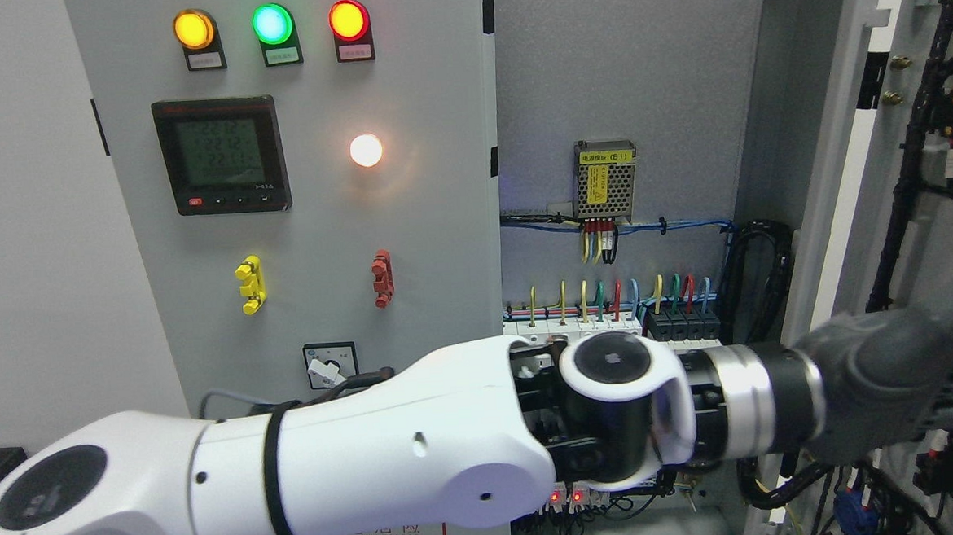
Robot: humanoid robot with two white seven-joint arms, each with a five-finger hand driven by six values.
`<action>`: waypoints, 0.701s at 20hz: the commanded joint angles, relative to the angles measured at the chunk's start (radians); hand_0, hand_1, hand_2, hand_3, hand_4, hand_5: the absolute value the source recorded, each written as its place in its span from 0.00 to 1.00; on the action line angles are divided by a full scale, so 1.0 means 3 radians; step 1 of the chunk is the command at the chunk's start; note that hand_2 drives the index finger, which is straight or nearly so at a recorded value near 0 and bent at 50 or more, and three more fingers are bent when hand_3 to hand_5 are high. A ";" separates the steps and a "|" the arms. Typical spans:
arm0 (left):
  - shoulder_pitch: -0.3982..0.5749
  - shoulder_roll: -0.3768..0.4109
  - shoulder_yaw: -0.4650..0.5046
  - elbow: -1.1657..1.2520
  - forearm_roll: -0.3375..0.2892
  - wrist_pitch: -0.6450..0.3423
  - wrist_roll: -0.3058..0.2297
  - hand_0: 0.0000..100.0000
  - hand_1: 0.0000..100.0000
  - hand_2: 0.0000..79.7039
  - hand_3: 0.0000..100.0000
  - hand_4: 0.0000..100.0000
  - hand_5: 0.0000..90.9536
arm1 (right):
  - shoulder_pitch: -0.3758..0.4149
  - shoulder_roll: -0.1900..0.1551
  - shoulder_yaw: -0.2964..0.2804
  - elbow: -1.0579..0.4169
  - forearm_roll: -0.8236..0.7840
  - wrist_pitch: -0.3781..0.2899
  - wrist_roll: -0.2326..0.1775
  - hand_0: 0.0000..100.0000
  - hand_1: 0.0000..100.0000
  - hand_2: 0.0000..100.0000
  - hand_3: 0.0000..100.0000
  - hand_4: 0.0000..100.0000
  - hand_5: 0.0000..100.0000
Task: Open door with both hands
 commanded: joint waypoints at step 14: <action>0.4102 0.3400 0.0642 -0.0161 -0.1952 0.0139 -0.0869 0.00 0.00 0.00 0.00 0.00 0.00 | 0.0000 0.0004 0.0067 0.0000 0.0002 0.0003 0.0001 0.00 0.00 0.00 0.00 0.00 0.00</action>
